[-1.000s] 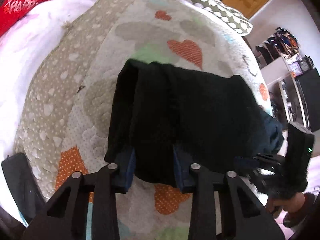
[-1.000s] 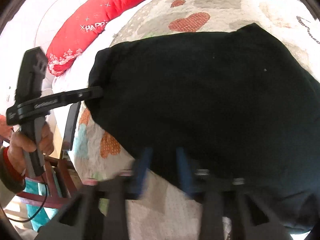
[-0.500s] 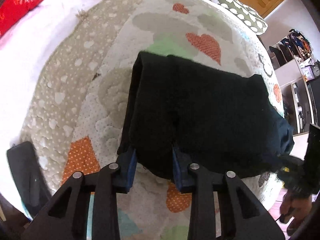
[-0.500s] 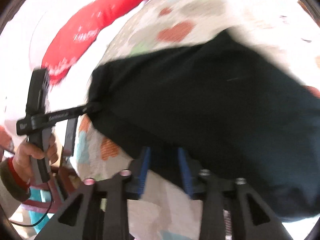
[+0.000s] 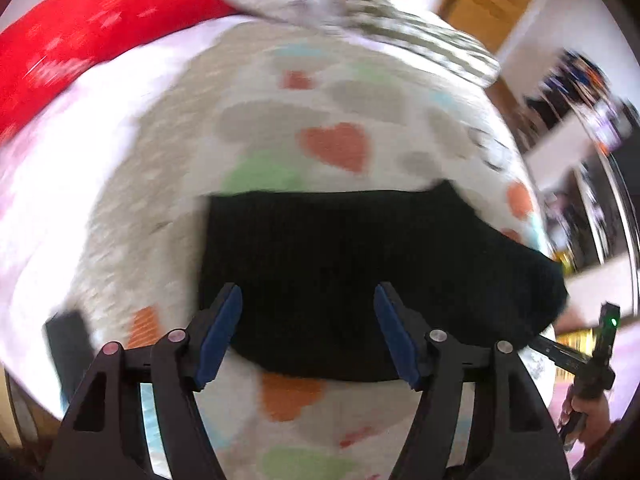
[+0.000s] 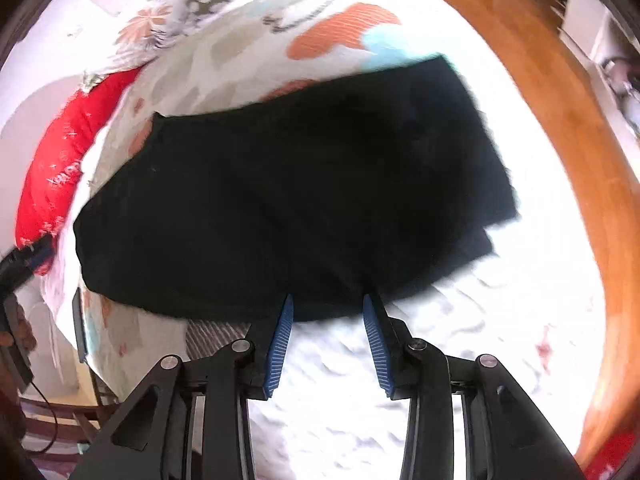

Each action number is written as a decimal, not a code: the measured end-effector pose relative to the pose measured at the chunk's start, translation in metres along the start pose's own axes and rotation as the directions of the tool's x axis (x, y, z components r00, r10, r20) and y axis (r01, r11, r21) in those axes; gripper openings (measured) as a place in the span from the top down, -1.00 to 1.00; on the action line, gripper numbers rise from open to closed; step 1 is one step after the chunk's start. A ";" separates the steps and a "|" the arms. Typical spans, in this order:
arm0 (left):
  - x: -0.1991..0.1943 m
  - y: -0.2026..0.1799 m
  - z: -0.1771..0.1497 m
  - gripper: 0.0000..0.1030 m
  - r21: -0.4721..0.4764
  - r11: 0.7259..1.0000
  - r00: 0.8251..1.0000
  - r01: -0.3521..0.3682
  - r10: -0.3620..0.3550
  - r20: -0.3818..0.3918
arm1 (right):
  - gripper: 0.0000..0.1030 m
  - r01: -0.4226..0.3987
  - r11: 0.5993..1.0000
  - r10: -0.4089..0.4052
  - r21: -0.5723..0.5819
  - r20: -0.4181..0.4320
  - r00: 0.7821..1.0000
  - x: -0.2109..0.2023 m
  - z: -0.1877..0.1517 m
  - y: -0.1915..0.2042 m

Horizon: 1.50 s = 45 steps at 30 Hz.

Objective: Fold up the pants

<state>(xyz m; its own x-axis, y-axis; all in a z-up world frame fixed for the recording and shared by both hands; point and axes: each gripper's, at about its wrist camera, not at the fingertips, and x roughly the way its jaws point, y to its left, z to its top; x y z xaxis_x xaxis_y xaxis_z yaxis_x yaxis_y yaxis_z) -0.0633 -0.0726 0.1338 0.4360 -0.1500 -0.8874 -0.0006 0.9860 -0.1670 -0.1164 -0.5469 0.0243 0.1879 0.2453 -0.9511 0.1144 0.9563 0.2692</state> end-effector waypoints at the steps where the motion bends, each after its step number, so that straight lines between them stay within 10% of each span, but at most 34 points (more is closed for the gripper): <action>1: 0.006 -0.019 0.003 -0.36 0.043 0.999 1.000 0.024 -0.024 -0.001 | 0.16 -0.010 1.000 0.010 0.020 0.009 1.000 -0.005 -0.001 -0.008; 10: 0.083 -0.173 0.027 -0.40 0.268 0.918 0.953 0.292 -0.253 -0.169 | -0.04 -0.129 0.977 0.107 0.171 0.132 0.986 -0.027 -0.003 -0.053; 16: 0.118 -0.252 0.023 -0.40 0.405 0.836 0.922 0.370 -0.277 -0.271 | -0.18 -0.180 0.960 0.142 0.213 0.183 0.973 -0.019 -0.005 -0.052; 37: 0.150 -0.351 0.024 -0.46 0.627 0.647 0.897 0.434 -0.243 -0.369 | -0.30 -0.321 0.913 0.247 0.251 0.287 0.926 -0.011 -0.007 -0.076; 45: 0.166 -0.363 0.025 -0.46 0.637 0.620 0.884 0.458 -0.244 -0.398 | -0.33 -0.330 0.909 0.254 0.255 0.290 0.923 -0.005 -0.002 -0.075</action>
<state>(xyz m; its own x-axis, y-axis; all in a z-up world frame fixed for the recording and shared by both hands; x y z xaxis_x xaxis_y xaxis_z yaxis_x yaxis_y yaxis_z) 0.0314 -0.4537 0.0581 0.0270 -0.4023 -0.9151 0.7729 0.5889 -0.2361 -0.1279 -0.6200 0.0089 0.4857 0.4228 -0.7651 0.2907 0.7473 0.5975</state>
